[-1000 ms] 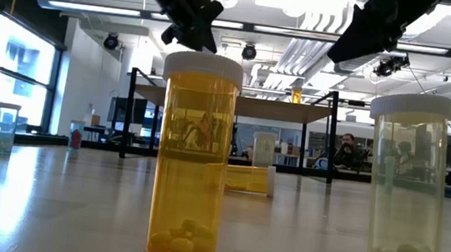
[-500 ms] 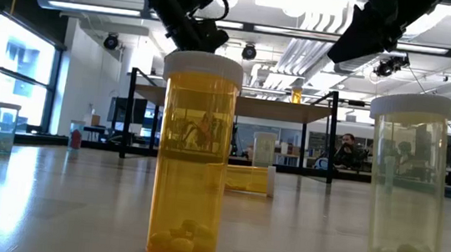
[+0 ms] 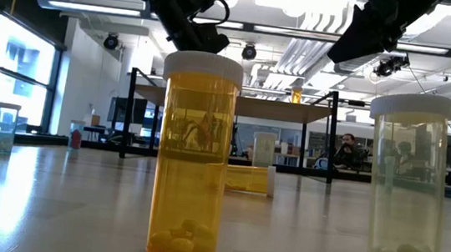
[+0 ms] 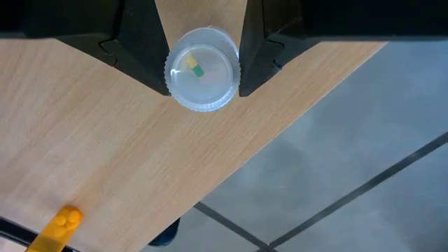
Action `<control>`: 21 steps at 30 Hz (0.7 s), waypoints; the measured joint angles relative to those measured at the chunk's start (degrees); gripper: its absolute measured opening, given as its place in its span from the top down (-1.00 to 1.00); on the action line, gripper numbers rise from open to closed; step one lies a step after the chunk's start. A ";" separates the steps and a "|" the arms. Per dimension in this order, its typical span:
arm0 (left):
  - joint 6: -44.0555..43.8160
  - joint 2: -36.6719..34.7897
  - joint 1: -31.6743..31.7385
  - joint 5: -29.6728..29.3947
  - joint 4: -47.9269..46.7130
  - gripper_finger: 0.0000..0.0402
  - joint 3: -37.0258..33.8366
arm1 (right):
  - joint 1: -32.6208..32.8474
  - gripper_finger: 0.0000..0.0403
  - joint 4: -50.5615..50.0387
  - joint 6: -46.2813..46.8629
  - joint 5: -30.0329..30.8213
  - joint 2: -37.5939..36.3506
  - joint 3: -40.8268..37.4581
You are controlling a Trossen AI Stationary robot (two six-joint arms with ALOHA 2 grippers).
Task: Pick and place medicine bottles onto shelf by color
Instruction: Put the top left transparent pill bottle on the shelf, then put the top right blue pill bottle on the shelf
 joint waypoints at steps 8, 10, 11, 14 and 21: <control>-0.02 0.18 -0.04 0.98 0.32 0.18 -0.13 | -0.01 0.25 0.00 0.00 0.00 0.00 0.00; -0.02 0.22 -0.04 1.04 0.77 0.14 -0.17 | 0.00 0.25 -0.01 0.00 0.00 0.00 0.00; -0.02 0.22 -0.04 1.02 1.17 0.12 -0.17 | 0.00 0.25 -0.01 0.00 0.00 0.00 0.00; -0.02 0.22 -0.04 1.02 1.61 0.06 -0.17 | -0.02 0.25 -0.01 0.00 0.00 0.00 0.00; -0.01 0.22 -0.04 1.00 0.62 0.01 2.17 | 0.00 0.25 -0.01 0.00 0.00 0.00 0.00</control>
